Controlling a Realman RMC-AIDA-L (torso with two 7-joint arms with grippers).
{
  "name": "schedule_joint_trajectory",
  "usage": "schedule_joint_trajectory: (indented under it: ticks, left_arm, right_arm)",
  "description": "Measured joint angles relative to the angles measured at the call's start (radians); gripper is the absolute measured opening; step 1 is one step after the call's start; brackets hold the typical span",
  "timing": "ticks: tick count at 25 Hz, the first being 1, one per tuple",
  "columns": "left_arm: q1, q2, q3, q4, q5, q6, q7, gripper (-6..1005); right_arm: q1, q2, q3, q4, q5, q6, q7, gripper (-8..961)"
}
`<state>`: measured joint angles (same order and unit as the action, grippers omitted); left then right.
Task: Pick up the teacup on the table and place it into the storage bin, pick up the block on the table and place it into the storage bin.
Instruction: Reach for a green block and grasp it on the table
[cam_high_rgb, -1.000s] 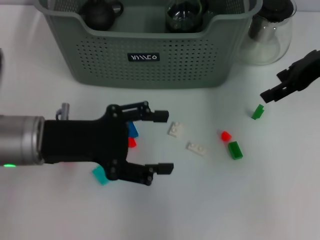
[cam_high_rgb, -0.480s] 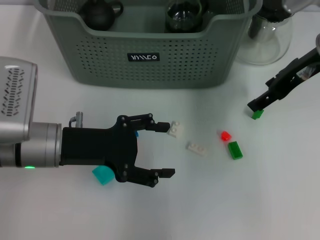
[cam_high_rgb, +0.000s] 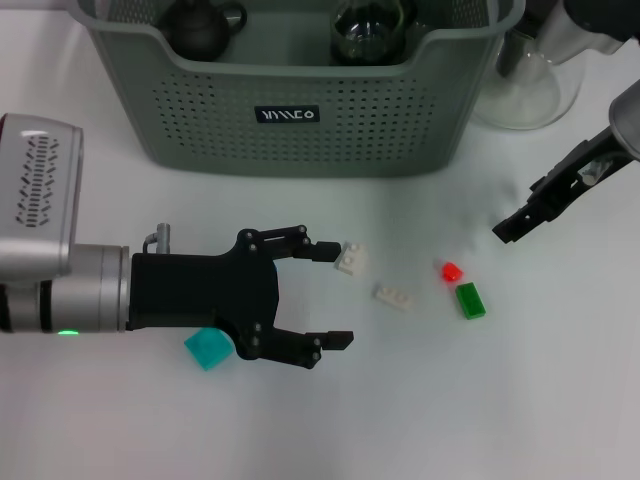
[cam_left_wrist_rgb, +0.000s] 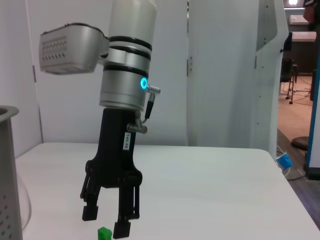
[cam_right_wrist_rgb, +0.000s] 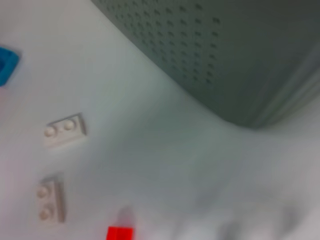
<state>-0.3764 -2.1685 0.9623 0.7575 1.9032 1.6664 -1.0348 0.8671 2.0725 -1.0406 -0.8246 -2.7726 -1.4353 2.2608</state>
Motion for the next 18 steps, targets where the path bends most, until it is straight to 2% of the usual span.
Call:
schedule_joint_trajectory:
  ticks: [12,18]
  left_arm:
    - [0.000,-0.001,-0.003,-0.008,-0.006,-0.015,-0.003,893]
    - [0.000,-0.001,-0.009,-0.010,-0.008,-0.015,-0.004,895]
  right_arm:
    - [-0.001,0.012,-0.055,0.053,-0.001,0.104,-0.016,914]
    - [0.005,0.012,-0.066,0.064,0.008,0.095,-0.032,642]
